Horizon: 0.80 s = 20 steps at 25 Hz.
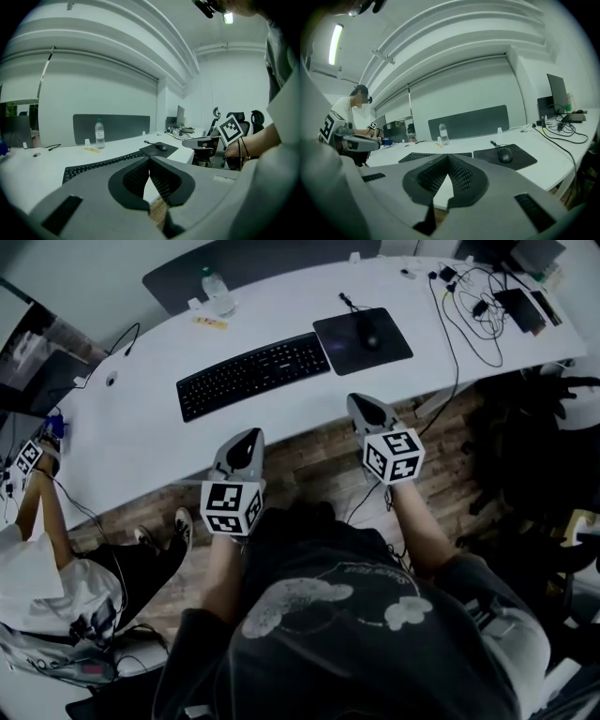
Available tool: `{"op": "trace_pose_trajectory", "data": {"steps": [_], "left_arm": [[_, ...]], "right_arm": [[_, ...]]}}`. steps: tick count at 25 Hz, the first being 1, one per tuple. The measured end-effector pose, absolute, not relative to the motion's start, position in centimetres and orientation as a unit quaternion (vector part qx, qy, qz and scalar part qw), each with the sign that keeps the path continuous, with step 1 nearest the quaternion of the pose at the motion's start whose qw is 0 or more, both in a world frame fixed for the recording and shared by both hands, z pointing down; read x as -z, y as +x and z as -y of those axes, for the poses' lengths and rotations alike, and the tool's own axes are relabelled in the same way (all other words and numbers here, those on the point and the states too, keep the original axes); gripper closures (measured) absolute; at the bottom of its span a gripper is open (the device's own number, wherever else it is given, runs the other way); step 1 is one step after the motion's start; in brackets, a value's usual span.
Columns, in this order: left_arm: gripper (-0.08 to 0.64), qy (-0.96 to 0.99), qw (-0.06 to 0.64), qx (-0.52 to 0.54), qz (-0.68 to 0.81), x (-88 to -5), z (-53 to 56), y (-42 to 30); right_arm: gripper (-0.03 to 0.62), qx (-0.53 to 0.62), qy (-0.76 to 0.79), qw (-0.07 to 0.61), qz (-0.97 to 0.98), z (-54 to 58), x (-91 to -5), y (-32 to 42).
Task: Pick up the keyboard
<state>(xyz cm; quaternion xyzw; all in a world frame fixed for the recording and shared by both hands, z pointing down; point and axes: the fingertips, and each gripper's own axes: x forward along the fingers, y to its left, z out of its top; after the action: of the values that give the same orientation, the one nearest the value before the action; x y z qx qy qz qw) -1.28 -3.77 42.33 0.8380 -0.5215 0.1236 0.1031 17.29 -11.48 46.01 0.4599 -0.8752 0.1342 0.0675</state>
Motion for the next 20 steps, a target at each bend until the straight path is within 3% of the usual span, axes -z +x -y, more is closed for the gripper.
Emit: {"op": "trace_pose_trajectory", "data": {"steps": [5, 7, 12, 16, 20], "left_arm": [[0.539, 0.841, 0.109, -0.121, 0.515, -42.7, 5.0, -1.2], [0.400, 0.846, 0.107, -0.132, 0.506, -43.4, 5.5, -0.9], [0.178, 0.846, 0.089, -0.148, 0.505, -44.2, 8.0, -1.8], [0.104, 0.834, 0.084, -0.188, 0.512, -45.5, 10.4, -3.9], [0.083, 0.829, 0.085, -0.234, 0.501, -47.2, 13.1, -5.7]], "right_arm": [[0.600, -0.137, 0.449, 0.074, 0.880, 12.5, -46.5, 16.2], [0.600, -0.138, 0.447, 0.077, 0.880, 12.9, -46.9, 16.1], [0.600, -0.140, 0.448, 0.091, 0.878, 14.9, -47.5, 15.7], [0.600, -0.139, 0.440, 0.101, 0.881, 17.2, -47.6, 14.6], [0.600, -0.139, 0.436, 0.106, 0.883, 20.3, -47.7, 13.0]]}}
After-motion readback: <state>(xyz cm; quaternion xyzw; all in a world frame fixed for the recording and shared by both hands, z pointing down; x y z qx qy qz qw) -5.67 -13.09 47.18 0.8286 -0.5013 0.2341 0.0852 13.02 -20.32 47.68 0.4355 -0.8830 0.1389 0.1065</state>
